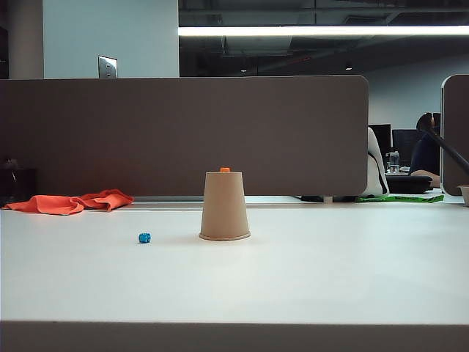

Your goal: Throw the dice onto the paper cup, compare its value with the values of the other dice on the table, place the die with the higher value on the paper cup, and take no action if both dice have the same value.

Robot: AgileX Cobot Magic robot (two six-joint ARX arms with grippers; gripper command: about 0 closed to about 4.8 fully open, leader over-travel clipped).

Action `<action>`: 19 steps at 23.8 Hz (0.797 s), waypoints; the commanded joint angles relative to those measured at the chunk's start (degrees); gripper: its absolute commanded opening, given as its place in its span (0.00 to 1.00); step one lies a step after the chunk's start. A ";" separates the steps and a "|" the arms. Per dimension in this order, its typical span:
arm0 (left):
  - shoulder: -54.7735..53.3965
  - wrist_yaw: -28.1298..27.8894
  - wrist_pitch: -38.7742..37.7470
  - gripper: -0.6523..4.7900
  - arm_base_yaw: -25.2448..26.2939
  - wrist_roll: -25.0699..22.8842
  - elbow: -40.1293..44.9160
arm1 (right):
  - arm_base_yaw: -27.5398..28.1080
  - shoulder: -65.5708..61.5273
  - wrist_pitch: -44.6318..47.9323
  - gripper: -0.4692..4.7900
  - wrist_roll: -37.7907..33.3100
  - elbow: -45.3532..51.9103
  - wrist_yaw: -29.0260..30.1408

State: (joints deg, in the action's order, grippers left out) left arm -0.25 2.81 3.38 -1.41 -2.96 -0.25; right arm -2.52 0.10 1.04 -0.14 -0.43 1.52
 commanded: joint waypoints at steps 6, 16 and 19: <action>-0.04 -0.04 0.37 0.11 -0.02 -0.02 -0.17 | -0.02 0.02 0.87 0.09 0.15 0.07 -0.07; -0.04 1.03 -0.02 0.11 -0.02 -0.04 -0.17 | -0.04 -0.11 0.70 0.09 0.13 -4.00 0.13; -0.04 5.49 -1.95 0.11 -0.09 -2.51 -0.20 | -0.02 -1.95 -2.64 0.09 0.48 -10.25 0.09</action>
State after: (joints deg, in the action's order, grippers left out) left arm -0.25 5.34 2.15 -1.41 -3.36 -0.25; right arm -2.52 -0.86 -0.10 -0.12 -8.95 1.54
